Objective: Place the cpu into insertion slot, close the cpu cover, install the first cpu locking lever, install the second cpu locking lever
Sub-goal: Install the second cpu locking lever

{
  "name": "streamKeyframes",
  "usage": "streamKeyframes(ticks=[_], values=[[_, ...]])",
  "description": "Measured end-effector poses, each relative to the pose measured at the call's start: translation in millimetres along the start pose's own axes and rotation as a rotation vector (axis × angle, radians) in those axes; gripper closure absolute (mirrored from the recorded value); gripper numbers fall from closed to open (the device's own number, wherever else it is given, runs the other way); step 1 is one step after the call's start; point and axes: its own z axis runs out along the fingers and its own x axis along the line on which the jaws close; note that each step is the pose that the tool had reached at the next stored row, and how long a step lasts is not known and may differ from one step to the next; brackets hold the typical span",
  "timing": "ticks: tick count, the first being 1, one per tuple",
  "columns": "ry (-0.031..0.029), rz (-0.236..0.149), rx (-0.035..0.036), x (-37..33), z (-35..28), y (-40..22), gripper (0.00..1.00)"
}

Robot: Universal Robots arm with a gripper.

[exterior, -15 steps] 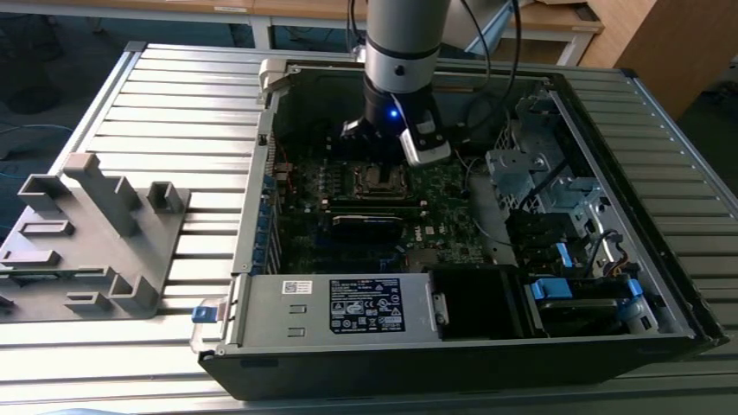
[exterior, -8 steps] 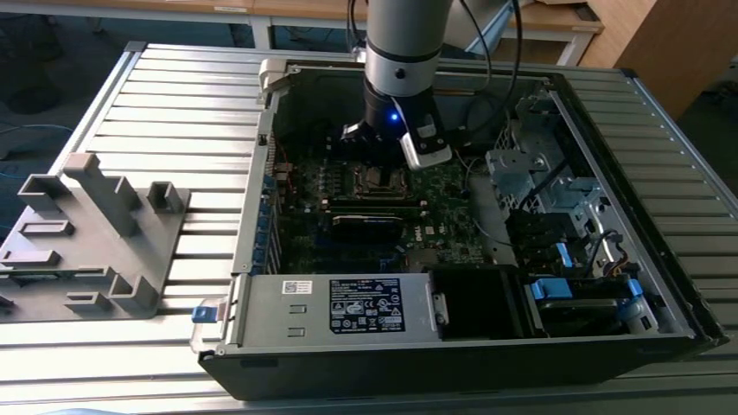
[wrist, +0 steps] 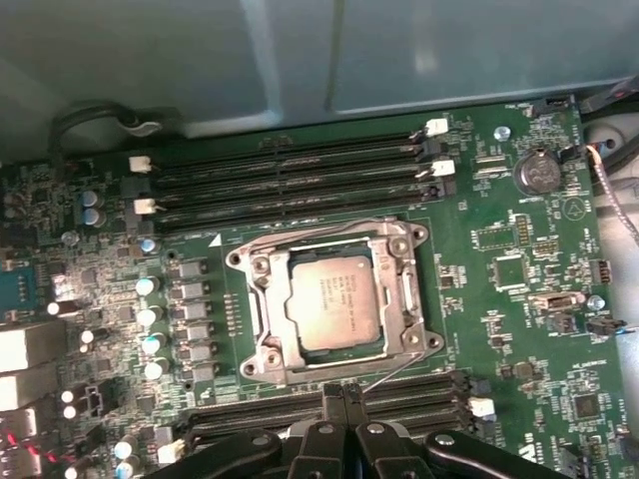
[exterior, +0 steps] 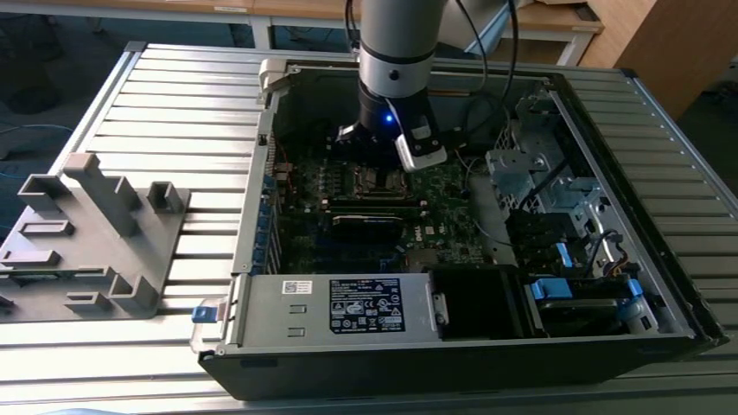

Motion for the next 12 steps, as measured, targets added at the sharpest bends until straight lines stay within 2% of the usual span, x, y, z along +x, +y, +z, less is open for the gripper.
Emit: streamKeyframes(ticks=[7,12], values=[[-0.0020,-0.002,0.0004,9.9,0.4,-2.5,0.89],[-0.0020,-0.002,0.0003,10.7,0.8,-8.6,0.89]])
